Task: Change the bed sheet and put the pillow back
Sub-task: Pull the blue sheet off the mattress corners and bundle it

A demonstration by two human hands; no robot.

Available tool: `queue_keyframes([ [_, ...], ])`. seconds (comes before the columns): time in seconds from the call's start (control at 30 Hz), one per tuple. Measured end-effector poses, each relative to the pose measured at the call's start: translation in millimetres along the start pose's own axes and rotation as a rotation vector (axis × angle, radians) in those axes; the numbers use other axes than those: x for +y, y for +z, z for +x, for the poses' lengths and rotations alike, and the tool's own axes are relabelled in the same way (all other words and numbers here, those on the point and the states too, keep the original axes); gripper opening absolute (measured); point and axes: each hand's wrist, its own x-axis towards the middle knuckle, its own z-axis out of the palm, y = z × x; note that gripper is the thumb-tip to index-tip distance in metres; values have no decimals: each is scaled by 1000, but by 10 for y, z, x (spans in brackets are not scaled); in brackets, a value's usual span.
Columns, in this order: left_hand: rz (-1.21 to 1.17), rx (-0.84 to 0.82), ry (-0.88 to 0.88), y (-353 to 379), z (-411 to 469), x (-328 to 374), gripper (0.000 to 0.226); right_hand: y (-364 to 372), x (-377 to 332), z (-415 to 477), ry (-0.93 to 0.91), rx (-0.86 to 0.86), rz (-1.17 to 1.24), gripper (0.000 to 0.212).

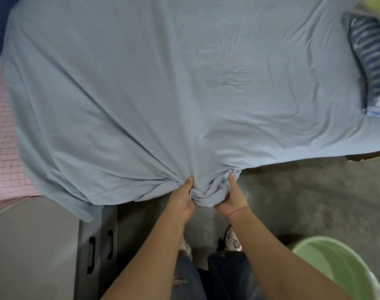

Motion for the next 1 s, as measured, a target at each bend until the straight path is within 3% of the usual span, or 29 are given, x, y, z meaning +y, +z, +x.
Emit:
queue_keyframes([
  [0.1,-27,-14,-19,6,-28,17,35,92,-285,151,-26,61,154,55],
  [0.23,-59,-79,-30,32,-51,49,30,67,-669,298,-93,193,96,46],
  [0.37,-116,-4,-13,0,-5,-11,30,-145,-777,312,-60,239,86,49],
  [0.53,-185,31,83,68,99,-259,49,-515,-841,57,-127,177,-17,33],
  [0.73,-73,-106,-4,637,-78,-711,50,-734,-1029,-207,-163,61,-147,40],
  [0.83,-8,-204,-74,1008,-131,-926,76,-763,-1032,-314,-148,37,-218,40],
  [1.0,-65,-132,-39,1399,12,-1027,37,-752,-1117,-359,-192,38,-243,24],
])
